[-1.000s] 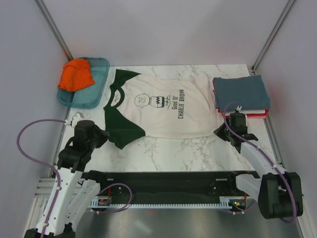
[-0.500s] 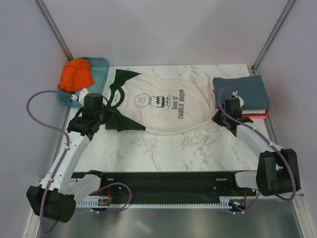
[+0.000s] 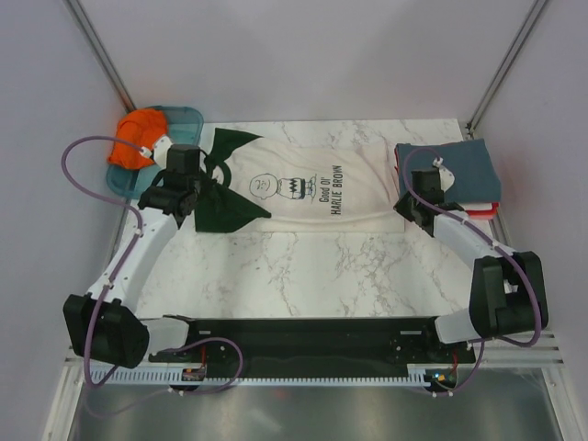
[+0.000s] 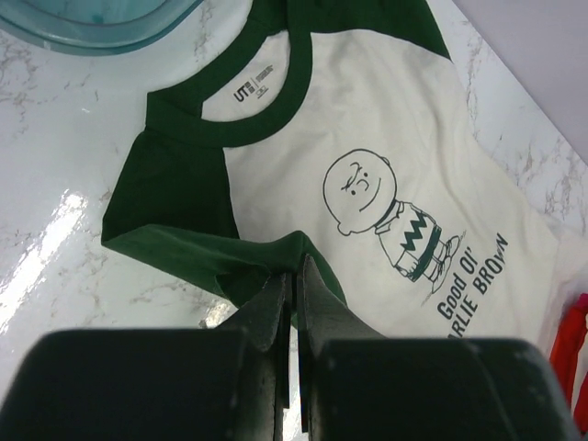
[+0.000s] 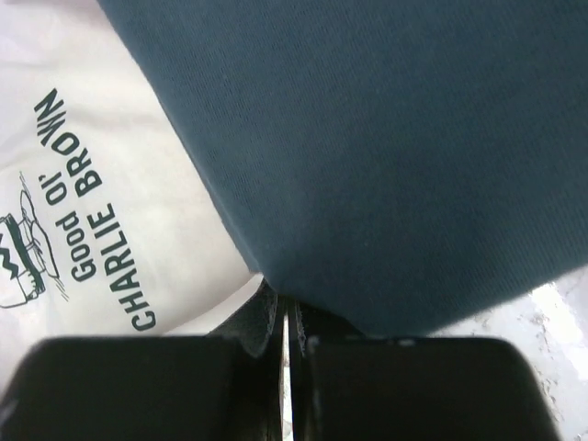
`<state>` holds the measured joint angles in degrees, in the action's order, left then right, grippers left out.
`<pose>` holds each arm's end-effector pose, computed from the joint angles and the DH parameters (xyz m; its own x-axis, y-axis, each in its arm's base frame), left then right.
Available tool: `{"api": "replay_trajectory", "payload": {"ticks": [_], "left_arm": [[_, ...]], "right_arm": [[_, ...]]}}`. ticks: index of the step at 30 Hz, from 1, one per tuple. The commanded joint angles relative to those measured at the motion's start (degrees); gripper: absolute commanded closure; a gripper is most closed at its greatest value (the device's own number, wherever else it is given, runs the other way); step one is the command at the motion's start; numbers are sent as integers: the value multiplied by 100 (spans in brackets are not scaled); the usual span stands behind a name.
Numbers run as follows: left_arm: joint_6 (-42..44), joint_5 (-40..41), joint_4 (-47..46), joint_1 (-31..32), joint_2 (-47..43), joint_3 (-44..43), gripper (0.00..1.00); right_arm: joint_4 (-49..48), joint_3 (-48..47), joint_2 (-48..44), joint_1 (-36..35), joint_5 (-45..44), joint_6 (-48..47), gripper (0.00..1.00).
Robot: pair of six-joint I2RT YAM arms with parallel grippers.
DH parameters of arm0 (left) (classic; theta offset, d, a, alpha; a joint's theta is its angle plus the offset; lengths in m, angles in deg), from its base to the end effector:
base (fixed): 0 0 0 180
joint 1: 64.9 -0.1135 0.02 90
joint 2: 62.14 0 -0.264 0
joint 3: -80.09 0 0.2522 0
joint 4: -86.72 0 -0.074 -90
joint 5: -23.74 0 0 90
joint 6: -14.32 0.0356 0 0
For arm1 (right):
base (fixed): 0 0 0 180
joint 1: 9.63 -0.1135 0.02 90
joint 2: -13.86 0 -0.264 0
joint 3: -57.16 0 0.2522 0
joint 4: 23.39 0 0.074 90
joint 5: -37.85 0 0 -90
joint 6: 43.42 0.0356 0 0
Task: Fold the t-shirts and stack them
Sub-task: Fold the tshirt
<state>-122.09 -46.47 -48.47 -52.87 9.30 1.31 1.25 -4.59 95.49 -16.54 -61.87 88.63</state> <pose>0.2680 -0.0448 0.3306 -0.3619 -0.6197 -0.6964 -0.4769 0.7650 -0.4328 0.2951 0.0297 0.2124 -0.5163 0.6024 -0.6087 0.4669 0.7938 0.3897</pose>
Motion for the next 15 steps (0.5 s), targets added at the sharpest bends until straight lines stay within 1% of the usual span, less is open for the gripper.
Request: {"api": "replay_trajectory", "payload": {"ticks": [1, 8, 15], "left_arm": [[264, 359, -371, 10, 308, -415, 98], [414, 657, -380, 10, 748, -837, 98], [501, 667, -389, 10, 1117, -1233, 98]], "right_arm": [[-208, -343, 213, -11, -242, 199, 100], [-349, -536, 468, -11, -320, 305, 100], [-384, -861, 758, -11, -294, 410, 100]]}}
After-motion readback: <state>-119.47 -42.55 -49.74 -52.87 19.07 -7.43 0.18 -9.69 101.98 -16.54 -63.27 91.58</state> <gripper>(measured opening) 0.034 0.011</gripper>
